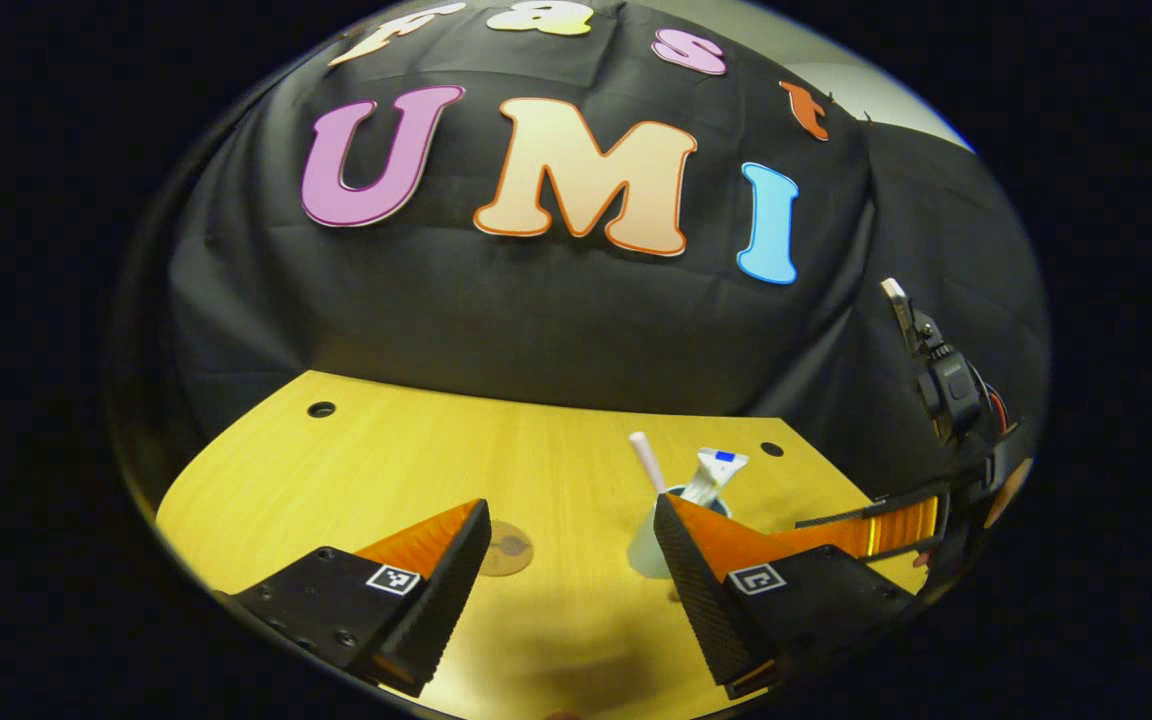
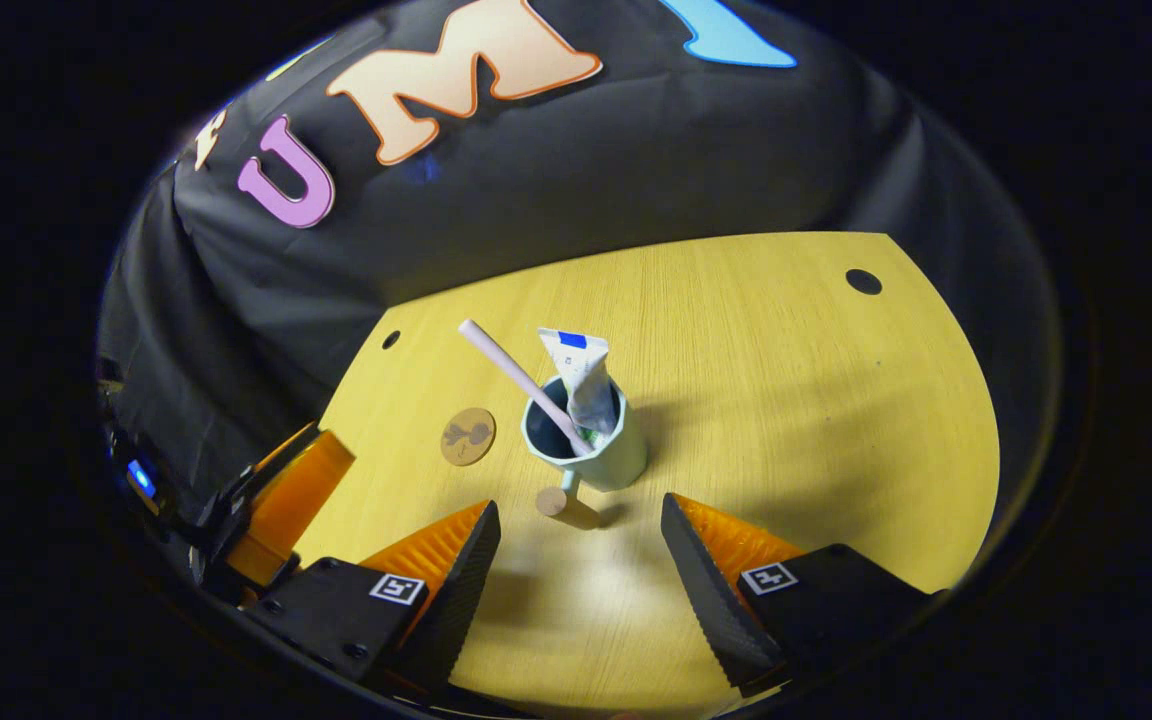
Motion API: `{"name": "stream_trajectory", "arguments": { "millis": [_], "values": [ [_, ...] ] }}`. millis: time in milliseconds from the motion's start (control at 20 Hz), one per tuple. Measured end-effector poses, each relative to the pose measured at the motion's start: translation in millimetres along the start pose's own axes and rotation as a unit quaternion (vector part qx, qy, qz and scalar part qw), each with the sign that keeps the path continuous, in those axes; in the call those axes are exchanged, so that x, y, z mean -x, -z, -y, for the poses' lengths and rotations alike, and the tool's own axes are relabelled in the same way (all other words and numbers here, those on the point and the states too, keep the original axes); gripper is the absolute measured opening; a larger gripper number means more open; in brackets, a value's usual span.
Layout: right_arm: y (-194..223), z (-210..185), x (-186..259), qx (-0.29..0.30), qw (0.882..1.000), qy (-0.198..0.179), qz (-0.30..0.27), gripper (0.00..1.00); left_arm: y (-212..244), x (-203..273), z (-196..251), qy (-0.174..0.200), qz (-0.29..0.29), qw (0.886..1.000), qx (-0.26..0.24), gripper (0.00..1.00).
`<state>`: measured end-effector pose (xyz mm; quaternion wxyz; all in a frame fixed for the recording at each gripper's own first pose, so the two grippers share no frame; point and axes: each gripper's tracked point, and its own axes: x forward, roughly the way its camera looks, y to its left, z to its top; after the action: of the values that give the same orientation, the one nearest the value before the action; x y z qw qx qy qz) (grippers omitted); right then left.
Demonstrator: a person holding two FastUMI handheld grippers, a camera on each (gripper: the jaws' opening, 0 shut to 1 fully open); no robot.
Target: Put the toothbrush and toothpaste on the desktop into the cup, then pick up the cup and place it on the coaster on the desktop.
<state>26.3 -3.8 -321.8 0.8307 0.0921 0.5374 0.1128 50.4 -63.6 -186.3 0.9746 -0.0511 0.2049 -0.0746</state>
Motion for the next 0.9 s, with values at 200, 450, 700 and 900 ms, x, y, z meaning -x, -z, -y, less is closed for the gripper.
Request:
{"name": "stream_trajectory", "arguments": {
  "millis": [200,450,700,900],
  "values": [
    [8,-10,-32,0.009,0.999,0.025,-0.047,0.99,3,22,-43,-0.026,-0.002,1.000,0.001,0.95],
    [20,-4,-75,0.026,0.993,0.070,-0.094,0.99,12,45,-90,-0.058,-0.010,0.998,0.011,0.95],
    [27,3,-103,0.038,0.987,0.102,-0.123,0.99,19,64,-132,-0.094,-0.017,0.995,0.019,0.95],
    [34,8,-114,0.049,0.982,0.118,-0.138,0.98,19,71,-152,-0.109,-0.017,0.994,0.018,0.95]
  ]
}}
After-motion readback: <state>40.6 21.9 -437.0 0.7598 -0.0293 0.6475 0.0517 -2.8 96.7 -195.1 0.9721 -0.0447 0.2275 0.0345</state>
